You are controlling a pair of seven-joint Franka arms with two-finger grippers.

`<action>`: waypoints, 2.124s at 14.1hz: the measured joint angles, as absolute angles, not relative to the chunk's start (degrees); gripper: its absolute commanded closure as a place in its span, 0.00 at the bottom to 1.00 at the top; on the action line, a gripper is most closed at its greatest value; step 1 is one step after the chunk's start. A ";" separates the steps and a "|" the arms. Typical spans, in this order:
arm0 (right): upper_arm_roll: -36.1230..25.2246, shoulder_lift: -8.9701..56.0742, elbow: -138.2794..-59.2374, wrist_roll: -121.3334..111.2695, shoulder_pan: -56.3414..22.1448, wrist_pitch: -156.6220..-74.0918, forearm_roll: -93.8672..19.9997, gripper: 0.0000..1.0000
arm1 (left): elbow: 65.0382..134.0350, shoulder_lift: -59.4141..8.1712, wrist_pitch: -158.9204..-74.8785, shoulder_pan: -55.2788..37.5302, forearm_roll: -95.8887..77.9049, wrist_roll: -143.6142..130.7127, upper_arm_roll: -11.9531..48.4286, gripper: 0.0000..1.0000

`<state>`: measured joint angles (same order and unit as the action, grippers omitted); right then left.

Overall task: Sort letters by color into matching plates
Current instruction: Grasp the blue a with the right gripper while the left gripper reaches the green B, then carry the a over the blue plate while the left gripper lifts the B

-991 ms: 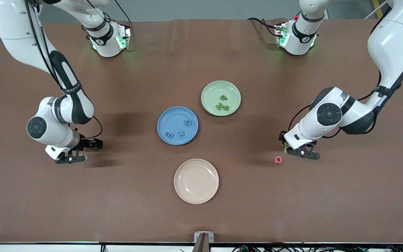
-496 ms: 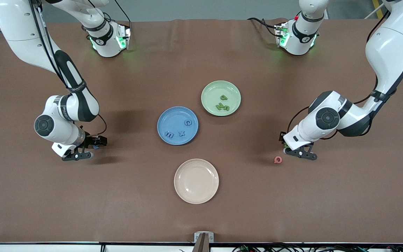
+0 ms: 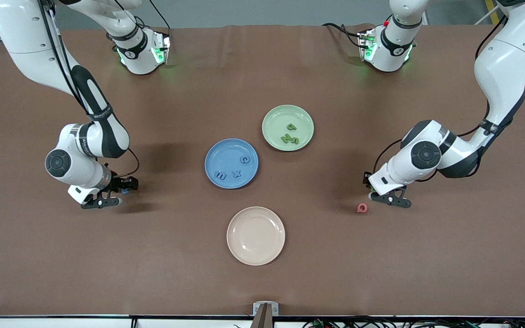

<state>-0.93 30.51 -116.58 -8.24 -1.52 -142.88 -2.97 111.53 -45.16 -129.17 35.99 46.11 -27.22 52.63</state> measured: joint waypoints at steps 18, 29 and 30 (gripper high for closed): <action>-1.18 30.13 -116.63 -8.23 -1.49 -142.68 -2.97 0.97 | 111.16 -45.17 -129.70 33.46 46.18 -27.43 49.95 0.52; 0.10 24.22 -112.81 23.49 -16.38 -130.98 -3.14 0.97 | 111.22 -45.17 -130.62 33.10 46.19 -27.42 49.07 0.65; 0.14 24.22 -112.19 27.92 -18.92 -130.98 -3.14 0.98 | 111.26 -45.17 -130.62 33.06 46.19 -27.42 49.05 0.66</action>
